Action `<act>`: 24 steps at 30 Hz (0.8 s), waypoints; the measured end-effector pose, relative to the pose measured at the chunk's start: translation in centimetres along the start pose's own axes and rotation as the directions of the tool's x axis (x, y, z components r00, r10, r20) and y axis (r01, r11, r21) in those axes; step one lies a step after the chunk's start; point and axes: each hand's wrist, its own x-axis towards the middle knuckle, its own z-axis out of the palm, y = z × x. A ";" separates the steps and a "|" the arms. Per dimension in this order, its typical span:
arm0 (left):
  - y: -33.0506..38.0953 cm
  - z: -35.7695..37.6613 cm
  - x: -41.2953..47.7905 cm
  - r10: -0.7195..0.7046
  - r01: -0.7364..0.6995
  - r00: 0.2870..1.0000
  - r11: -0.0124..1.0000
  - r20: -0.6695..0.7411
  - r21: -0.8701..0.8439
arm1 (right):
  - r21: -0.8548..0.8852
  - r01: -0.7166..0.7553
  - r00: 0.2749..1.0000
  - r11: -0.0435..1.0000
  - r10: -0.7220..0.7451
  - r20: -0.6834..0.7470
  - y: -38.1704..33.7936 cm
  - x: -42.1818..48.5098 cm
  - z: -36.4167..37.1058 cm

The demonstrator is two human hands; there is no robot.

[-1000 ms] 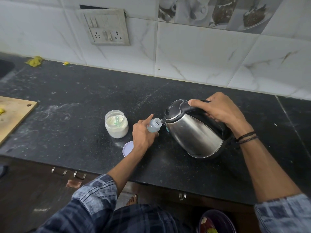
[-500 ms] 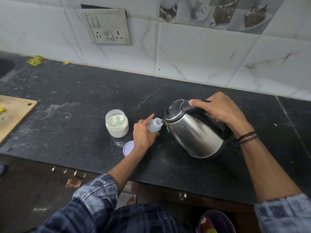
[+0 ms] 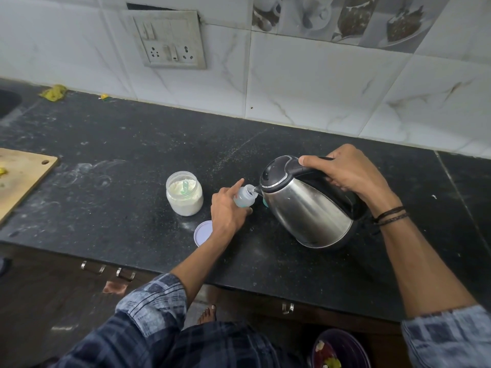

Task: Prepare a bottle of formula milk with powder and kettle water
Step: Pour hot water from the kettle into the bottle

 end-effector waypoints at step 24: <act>0.3 -0.1 -0.1 0.014 -0.014 1.000 1.000 -0.013 -0.008 | 0.005 -0.009 1.000 1.000 0.009 0.006 0.1 0.4 0.1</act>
